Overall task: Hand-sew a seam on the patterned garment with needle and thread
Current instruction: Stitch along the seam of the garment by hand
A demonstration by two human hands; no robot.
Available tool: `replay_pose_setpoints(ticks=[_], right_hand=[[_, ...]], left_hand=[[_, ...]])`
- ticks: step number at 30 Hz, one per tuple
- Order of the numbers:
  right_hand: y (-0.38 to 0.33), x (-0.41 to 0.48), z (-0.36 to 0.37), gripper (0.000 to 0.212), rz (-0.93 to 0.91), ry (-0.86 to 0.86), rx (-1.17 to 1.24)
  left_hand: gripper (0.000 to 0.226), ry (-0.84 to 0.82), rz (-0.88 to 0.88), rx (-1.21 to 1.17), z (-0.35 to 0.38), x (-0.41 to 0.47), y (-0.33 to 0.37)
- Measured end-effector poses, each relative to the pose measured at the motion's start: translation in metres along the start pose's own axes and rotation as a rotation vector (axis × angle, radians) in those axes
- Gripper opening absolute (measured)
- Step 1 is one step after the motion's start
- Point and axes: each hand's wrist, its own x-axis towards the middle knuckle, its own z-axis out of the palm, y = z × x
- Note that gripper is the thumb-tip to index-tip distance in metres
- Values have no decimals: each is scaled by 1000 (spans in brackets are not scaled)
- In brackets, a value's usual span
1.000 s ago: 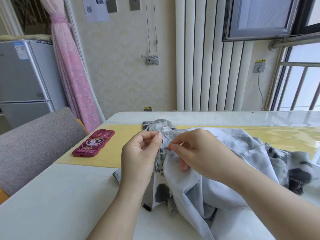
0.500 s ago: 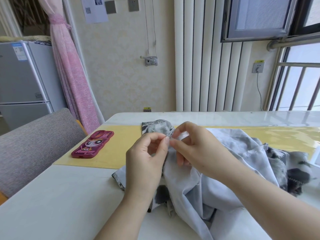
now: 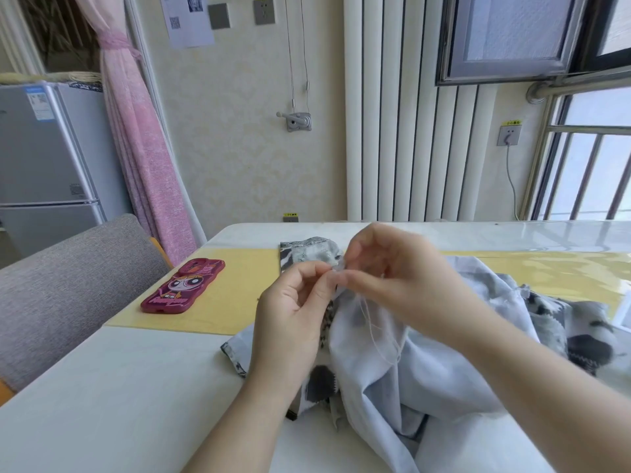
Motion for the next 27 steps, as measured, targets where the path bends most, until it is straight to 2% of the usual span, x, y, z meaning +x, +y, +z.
replay_pose_setpoints(ticks=[3, 5, 8, 10, 12, 14, 21, 24, 25, 27], right_hand=[[-3, 8, -23, 26, 86, 94, -144], [-2, 10, -29, 42, 222, -21, -233], [5, 7, -22, 54, 380, -218, -157], [9, 7, -17, 48, 355, -240, -10], [9, 9, -15, 25, 346, -197, 182], [7, 8, -15, 14, 369, -196, 312], [6, 7, -13, 12, 329, -184, 248], [8, 11, -9, 18, 355, -23, 326], [11, 13, -10, 19, 385, 83, 419], [15, 18, -15, 12, 493, 277, 754]], left_hand=[[9, 10, 34, 6, -1, 2, 1], [4, -15, 49, 14, -2, 1, 1], [6, -85, 70, 13, 0, 0, 1], [10, -114, 76, -2, 0, 0, 1], [11, -137, 74, 6, -1, 1, 0], [11, -155, 65, 8, -1, 1, -1], [10, -160, 32, -16, -2, 1, -3], [12, -145, -1, -33, -2, 2, -3], [10, -136, -23, -47, -2, 3, -3], [5, -129, -90, -109, -3, 4, -6]])
